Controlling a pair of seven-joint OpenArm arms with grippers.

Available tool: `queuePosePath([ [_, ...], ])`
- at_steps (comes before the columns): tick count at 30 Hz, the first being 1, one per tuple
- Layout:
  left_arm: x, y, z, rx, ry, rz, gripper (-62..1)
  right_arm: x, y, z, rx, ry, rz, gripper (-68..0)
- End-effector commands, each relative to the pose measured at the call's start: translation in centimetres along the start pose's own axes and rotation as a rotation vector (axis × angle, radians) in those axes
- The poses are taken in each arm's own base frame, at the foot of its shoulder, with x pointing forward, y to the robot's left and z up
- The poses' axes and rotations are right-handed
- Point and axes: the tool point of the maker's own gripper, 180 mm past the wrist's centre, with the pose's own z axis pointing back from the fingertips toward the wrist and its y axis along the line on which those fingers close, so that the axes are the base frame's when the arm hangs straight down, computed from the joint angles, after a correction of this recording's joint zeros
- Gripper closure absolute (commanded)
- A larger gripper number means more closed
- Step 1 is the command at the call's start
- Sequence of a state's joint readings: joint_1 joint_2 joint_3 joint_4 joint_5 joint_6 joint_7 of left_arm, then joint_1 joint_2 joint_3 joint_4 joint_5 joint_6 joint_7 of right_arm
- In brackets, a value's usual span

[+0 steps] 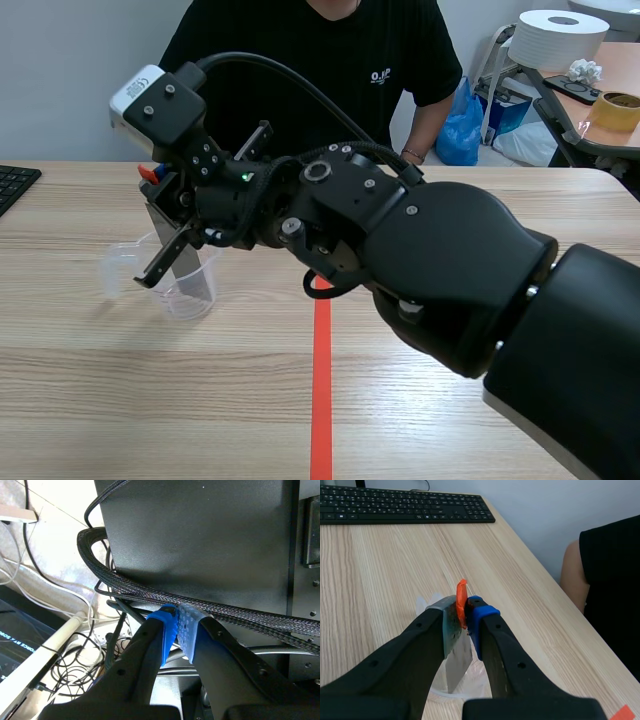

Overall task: Do the redox reaction experiment.
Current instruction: 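Lift the metal plate out of the left beaker, then move the plate over the blue solution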

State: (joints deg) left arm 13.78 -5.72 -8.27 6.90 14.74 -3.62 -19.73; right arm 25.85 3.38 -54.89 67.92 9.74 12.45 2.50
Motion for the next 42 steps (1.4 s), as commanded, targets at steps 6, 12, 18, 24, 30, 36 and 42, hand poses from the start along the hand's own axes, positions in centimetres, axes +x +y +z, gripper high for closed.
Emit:
queuePosePath([
  [6, 0.2, 0.1, 0.0, 0.002, -0.011, 0.002, -4.2, 4.1, -2.7, 0.3, -0.062, -0.052, 0.018, -0.7],
  [12, 0.2, 0.1, 0.0, 0.002, -0.011, 0.002, -4.2, 5.7, -3.2, 0.8, -0.074, -0.038, 0.033, -0.7],
  [18, 0.2, 0.1, 0.0, 0.002, -0.011, 0.002, -4.2, 7.8, -4.1, 1.6, -0.097, -0.043, 0.003, -0.7],
  [24, 0.2, 0.1, 0.0, 0.002, -0.011, 0.002, -4.2, 10.2, -4.8, 3.0, -0.068, -0.063, -0.036, -0.7],
  [30, 0.2, 0.1, 0.0, 0.002, -0.011, 0.002, -4.2, 11.3, -6.3, 5.0, -0.069, -0.069, -0.054, -0.7],
  [36, 0.2, 0.1, 0.0, 0.002, -0.011, 0.002, -4.2, 10.5, -8.6, 7.4, -0.096, -0.053, -0.036, -0.7],
  [42, 0.2, 0.1, 0.0, 0.002, -0.011, 0.002, -4.2, 8.4, -11.8, 10.6, -0.169, 0.001, -0.032, -0.7],
])
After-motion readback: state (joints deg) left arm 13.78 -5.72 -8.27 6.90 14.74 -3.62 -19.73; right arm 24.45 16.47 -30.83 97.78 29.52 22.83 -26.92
